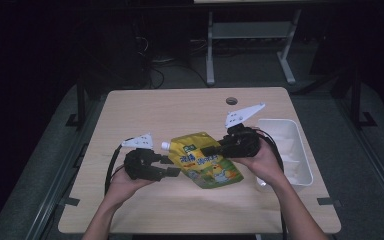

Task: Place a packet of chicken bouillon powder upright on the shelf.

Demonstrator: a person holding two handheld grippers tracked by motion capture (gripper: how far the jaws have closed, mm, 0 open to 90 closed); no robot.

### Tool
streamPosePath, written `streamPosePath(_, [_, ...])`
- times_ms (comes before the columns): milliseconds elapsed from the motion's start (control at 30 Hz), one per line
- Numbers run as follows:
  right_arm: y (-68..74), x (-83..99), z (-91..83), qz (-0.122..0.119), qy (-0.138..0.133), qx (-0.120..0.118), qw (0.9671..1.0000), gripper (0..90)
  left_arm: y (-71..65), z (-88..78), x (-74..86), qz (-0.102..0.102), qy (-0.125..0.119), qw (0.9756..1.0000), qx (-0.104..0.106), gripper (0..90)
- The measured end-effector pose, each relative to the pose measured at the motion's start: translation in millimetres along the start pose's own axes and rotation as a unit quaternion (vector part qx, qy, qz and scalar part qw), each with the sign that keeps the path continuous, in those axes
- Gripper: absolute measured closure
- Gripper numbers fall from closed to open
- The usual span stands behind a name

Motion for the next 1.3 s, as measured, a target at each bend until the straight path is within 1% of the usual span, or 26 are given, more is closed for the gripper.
streamPosePath(100, [6.1,-2.2,2.8,-0.005,-0.011,-0.013,0.9998,89.3,-2.2,-0.1,-1.5,0.001,-0.009,0.9998,0.02,68.4])
streamPosePath(133, [7.0,-2.2,4.2,-0.005,-0.012,-0.013,0.9998,89.2,-2.2,-0.6,-1.1,0.002,-0.007,0.9998,0.018,71.8])
streamPosePath(167, [5.9,-0.8,4.8,-0.002,-0.015,-0.013,0.9998,87.8,-2.3,-1.7,-0.9,0.0,-0.009,0.9997,0.021,79.3])
streamPosePath(200, [5.9,-0.8,4.8,-0.002,-0.015,-0.013,0.9998,87.8,-2.5,-2.9,-0.9,0.0,-0.013,0.9997,0.021,79.3])
streamPosePath(233, [4.9,-0.1,4.6,0.0,-0.016,-0.014,0.9998,87.0,-2.3,-4.7,-1.4,0.006,-0.015,0.9999,0.005,81.2])
streamPosePath(267, [2.5,1.6,5.1,0.001,-0.009,-0.008,0.9999,86.8,-2.7,-5.3,-2.0,0.007,-0.013,0.9999,-0.003,82.2])
streamPosePath(333, [1.8,3.4,6.5,0.0,0.003,-0.003,1.0,86.4,-3.6,-5.7,-2.5,0.01,-0.003,0.9999,-0.004,82.8])
streamPosePath(433, [1.9,3.2,5.7,-0.002,0.013,0.004,0.9999,84.3,-4.9,-8.8,-5.8,0.017,-0.002,0.9998,-0.012,83.3])
streamPosePath(500, [0.7,3.9,5.0,-0.005,0.028,0.012,0.9995,82.4,-5.6,-11.3,-8.9,0.022,-0.004,0.9996,-0.016,83.8])
streamPosePath(600, [-1.2,4.3,3.8,-0.004,0.034,0.013,0.9993,82.0,-6.1,-12.4,-11.6,0.022,0.0,0.9996,-0.018,84.0])
streamPosePath(667, [-1.5,4.0,2.9,-0.003,0.031,0.013,0.9994,81.2,-6.4,-13.2,-12.8,0.023,0.001,0.9996,-0.017,84.0])
streamPosePath(733, [-3.6,4.9,1.9,-0.002,0.037,0.019,0.9991,79.1,-6.1,-13.5,-13.8,0.025,0.002,0.9995,-0.018,84.3])
streamPosePath(833, [-6.5,7.2,0.4,0.002,0.037,0.021,0.9991,78.1,-5.9,-12.0,-13.6,0.027,0.012,0.9993,-0.021,84.6])
streamPosePath(933, [-8.0,9.7,0.1,0.002,0.038,0.022,0.999,78.2,-4.9,-10.4,-15.3,0.026,0.013,0.9994,-0.019,84.6])
streamPosePath(1067, [-8.8,11.6,3.6,0.004,0.044,0.018,0.9989,80.4,-4.5,-7.9,-17.3,0.027,0.023,0.9991,-0.024,84.6])
streamPosePath(1133, [-8.4,12.7,4.0,-0.002,0.046,0.015,0.9988,85.3,-3.8,-8.1,-18.6,0.026,0.024,0.9991,-0.025,84.6])
streamPosePath(1267, [-6.8,13.7,1.4,-0.004,0.038,0.0,0.9993,88.7,-3.7,-7.9,-20.5,0.028,0.02,0.9992,-0.02,84.0])
streamPosePath(1300, [-8.1,13.6,-0.5,-0.003,0.032,-0.009,0.9995,89.5,-4.1,-8.1,-21.0,0.029,0.019,0.9992,-0.021,81.1])
Point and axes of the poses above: each handheld gripper's, and its own axes: z roughly forward along the jaws, x roughly out of its underside, y roughly to its left, the point moved 7 cm from there along z, roughly forward along the jaws, and after that the axes turned 11 degrees about y, right-handed, at the moved point
